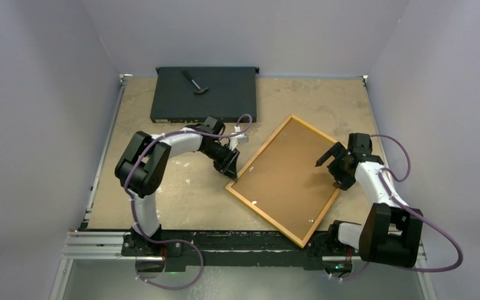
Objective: Put the photo into the frame
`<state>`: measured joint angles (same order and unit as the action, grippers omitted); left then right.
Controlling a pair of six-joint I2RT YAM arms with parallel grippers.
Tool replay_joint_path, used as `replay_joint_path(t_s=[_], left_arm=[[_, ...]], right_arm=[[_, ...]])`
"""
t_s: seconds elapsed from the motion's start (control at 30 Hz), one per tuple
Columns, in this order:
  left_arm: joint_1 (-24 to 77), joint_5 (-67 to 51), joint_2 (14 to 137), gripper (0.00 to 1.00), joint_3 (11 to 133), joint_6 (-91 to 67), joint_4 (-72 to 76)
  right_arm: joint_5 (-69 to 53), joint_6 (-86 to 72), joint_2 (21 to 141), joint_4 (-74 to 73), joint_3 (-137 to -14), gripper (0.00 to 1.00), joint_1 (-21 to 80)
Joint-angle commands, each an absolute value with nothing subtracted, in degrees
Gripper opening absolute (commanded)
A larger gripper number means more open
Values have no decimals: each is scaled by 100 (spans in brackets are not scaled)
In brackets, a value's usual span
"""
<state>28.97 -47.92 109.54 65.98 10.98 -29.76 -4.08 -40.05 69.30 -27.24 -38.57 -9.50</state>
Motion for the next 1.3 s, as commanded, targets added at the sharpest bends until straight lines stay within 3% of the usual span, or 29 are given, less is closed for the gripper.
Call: replay_joint_path(t_s=[0.0, 0.27, 0.7, 1.03, 1.27], left_arm=[[2897, -4999, 10588, 31, 6958, 1043, -3053], [2288, -4696, 10741, 36, 7932, 1137, -3340], [2286, -4711, 10617, 36, 7880, 1404, -3647], [2017, -4676, 10744, 37, 8110, 1546, -3897], [1986, -4610, 10756, 37, 8112, 1414, -3713]], right_arm=[[-485, -3952, 6648, -2612, -4291, 99, -940], [-814, -3881, 6654, -2862, -4261, 99, -932], [-325, -3791, 6182, -4708, -3927, 99, -783], [-55, -4017, 6353, -4380, -3766, 99, -661], [-117, -4628, 6458, -3805, -3612, 99, 76]])
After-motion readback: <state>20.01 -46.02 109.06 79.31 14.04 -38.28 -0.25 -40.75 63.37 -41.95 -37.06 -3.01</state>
